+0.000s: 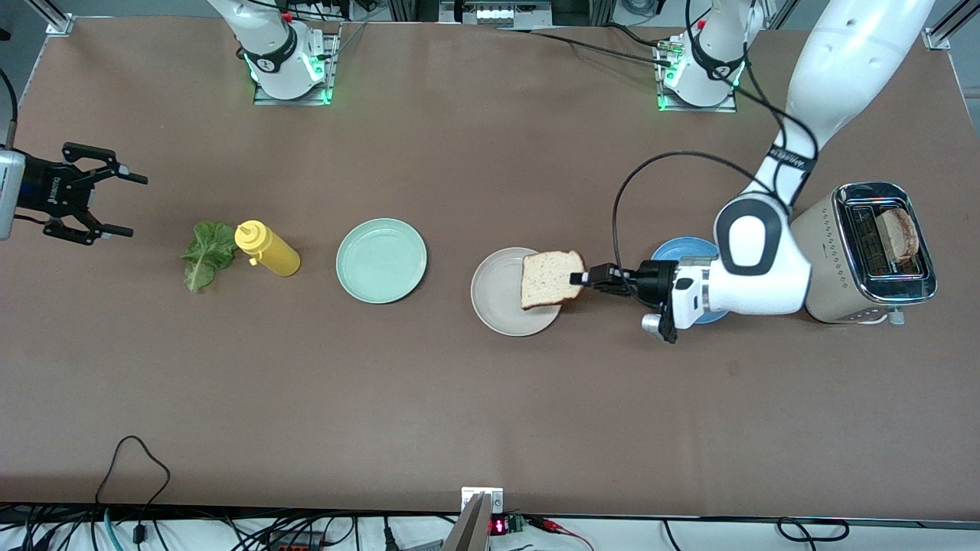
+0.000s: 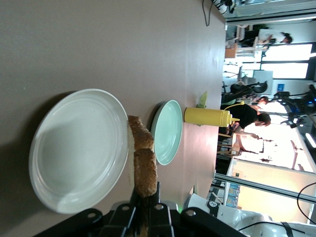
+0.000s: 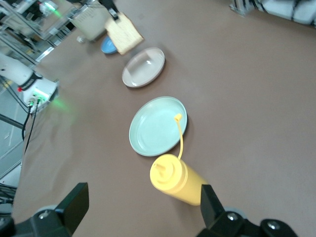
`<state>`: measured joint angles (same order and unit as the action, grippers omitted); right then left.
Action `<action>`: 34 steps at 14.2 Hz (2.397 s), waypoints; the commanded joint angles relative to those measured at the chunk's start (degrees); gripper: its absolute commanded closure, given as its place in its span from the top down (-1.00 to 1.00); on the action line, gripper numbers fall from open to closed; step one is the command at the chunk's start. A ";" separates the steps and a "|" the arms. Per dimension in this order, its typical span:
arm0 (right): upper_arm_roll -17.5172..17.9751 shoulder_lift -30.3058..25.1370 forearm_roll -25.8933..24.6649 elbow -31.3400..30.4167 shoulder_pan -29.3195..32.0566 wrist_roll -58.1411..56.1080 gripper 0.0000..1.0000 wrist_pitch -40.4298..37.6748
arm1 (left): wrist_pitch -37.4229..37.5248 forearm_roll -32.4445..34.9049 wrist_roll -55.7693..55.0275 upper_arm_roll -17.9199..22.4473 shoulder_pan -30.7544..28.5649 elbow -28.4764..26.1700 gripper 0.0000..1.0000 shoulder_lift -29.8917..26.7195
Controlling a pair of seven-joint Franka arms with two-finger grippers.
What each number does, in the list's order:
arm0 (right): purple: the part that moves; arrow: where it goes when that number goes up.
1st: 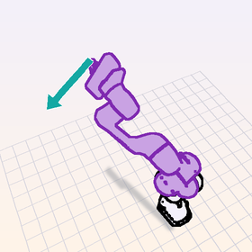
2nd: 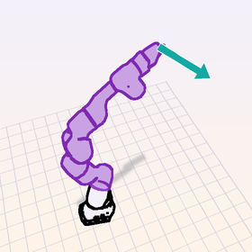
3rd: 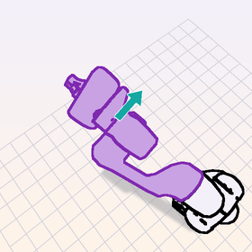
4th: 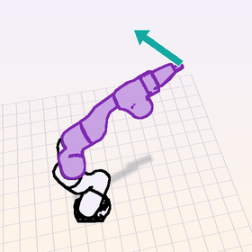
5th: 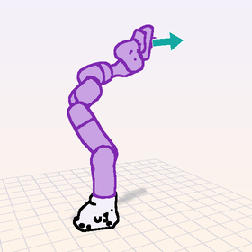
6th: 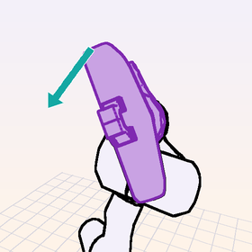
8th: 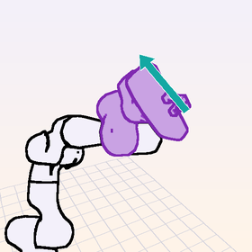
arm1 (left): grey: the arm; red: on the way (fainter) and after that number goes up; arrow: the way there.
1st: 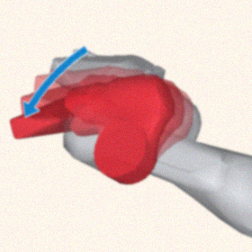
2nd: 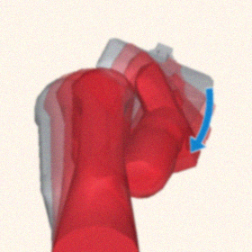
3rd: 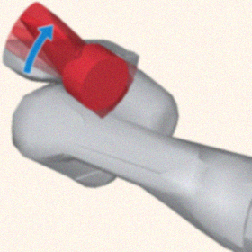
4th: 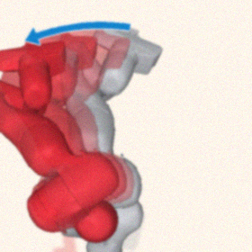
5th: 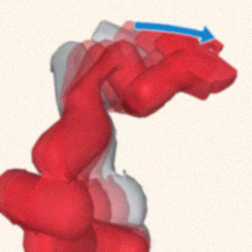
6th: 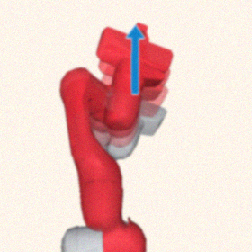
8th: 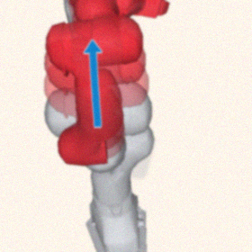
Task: Make sandwich in beige plate with both arms
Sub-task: 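Release the toast onto the beige plate while the right gripper grasps the bottle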
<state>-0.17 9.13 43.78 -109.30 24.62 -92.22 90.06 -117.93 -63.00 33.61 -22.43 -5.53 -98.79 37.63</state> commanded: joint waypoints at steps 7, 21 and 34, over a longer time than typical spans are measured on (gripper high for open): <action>0.88 14.50 10.80 -1.70 4.99 -30.63 1.00 -0.77 | -4.66 -12.49 15.85 -0.07 4.11 1.67 -0.98 11.14; 0.88 34.64 19.50 -1.70 5.44 -62.28 1.00 -0.85 | 2.34 23.41 4.04 2.04 -0.36 0.97 1.00 -2.11; 2.46 36.49 23.54 -2.76 2.19 -66.33 1.00 -1.91 | 33.86 70.71 -18.22 1.08 -2.30 15.00 1.00 -13.02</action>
<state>2.22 45.88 65.74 -111.29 27.06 -155.63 88.92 -90.27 2.92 18.06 -21.14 -8.24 -88.00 26.31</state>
